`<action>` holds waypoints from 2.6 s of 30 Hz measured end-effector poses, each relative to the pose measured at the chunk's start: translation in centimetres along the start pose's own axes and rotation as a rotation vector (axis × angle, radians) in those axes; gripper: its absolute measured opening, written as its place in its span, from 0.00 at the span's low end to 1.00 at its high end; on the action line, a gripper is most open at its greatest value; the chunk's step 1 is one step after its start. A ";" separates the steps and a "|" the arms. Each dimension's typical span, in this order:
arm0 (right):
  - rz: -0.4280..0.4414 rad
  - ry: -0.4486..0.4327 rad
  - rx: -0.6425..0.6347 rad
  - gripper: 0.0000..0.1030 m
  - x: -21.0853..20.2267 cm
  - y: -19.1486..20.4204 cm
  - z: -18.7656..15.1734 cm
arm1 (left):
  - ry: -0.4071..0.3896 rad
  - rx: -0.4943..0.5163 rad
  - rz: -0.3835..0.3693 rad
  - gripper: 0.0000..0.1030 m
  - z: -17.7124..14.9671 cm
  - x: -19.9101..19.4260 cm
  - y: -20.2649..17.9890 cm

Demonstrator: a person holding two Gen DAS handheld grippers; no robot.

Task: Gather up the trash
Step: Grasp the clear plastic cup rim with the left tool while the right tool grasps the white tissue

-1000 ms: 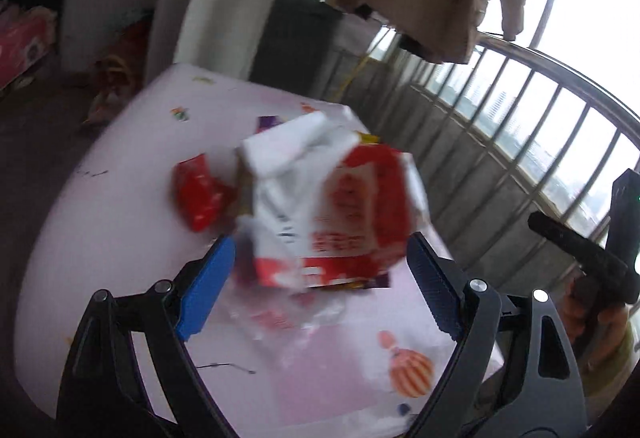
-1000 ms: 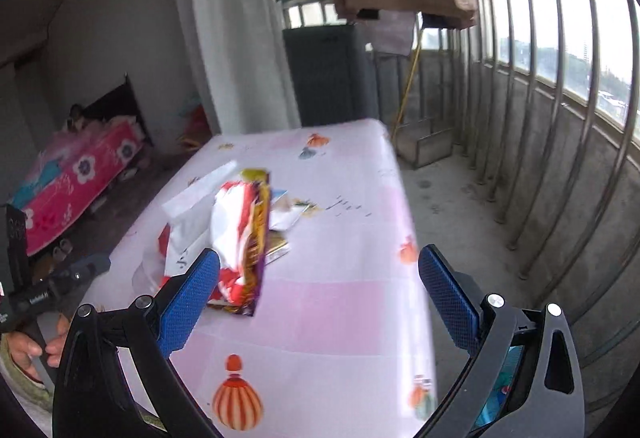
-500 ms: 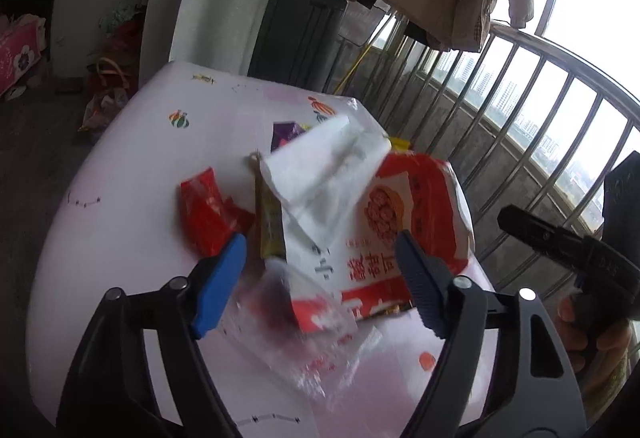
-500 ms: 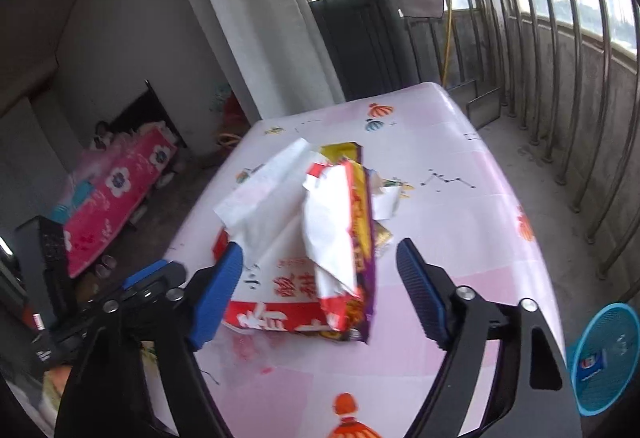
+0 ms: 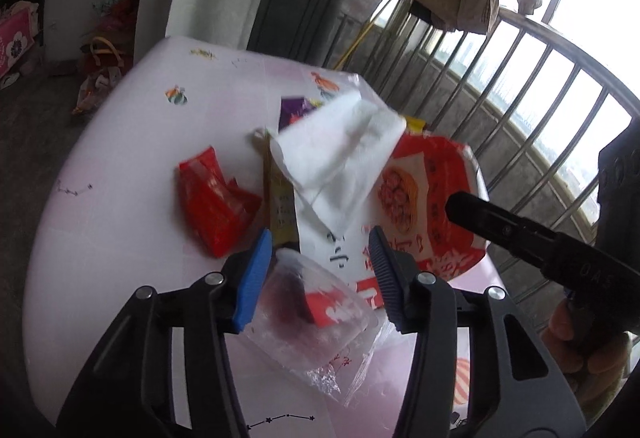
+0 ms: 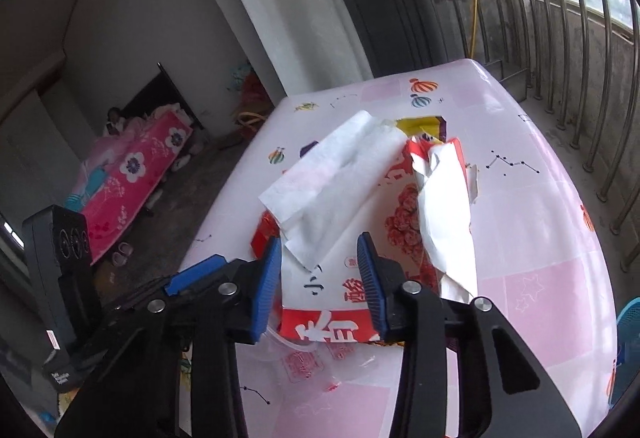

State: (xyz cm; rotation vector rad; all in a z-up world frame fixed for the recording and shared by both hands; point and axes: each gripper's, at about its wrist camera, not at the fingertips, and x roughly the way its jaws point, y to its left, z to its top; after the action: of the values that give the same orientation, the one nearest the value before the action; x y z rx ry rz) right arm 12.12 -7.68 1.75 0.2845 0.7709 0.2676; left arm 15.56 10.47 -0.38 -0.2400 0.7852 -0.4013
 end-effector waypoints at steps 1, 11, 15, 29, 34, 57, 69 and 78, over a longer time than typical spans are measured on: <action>-0.012 0.008 -0.005 0.33 0.0 -0.1 -0.2 | 0.021 0.004 0.008 0.43 -0.4 0.7 0.0; -0.072 0.103 0.030 0.26 -0.2 -3.3 -3.1 | 0.062 -0.019 0.063 0.39 -3.5 -2.5 2.2; -0.057 0.131 0.060 0.26 -0.3 -4.7 -4.0 | 0.108 -0.066 0.104 0.31 -5.4 -4.0 3.8; 0.076 0.326 0.102 0.33 1.6 -4.0 -8.4 | 0.126 -0.172 0.131 0.06 -7.6 -3.6 6.6; 0.021 0.380 0.113 0.40 3.3 -4.1 -9.9 | 0.095 -0.181 0.148 0.05 -7.6 -4.2 6.9; -0.030 0.373 -0.145 0.03 6.8 3.7 -10.4 | 0.102 -0.214 0.163 0.04 -8.2 -4.0 7.3; 0.069 0.368 -0.177 0.02 2.8 2.8 -10.4 | 0.042 -0.261 0.203 0.04 -8.0 -6.3 9.1; 0.025 0.152 -0.139 0.39 1.8 4.5 -5.2 | -0.057 -0.251 0.139 0.04 -4.3 -6.7 8.8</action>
State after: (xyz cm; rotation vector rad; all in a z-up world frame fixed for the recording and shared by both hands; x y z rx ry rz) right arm 9.11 -2.12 -1.40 0.1437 0.8947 0.3674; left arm 10.49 20.98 -2.17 -0.4263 0.7907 -0.1631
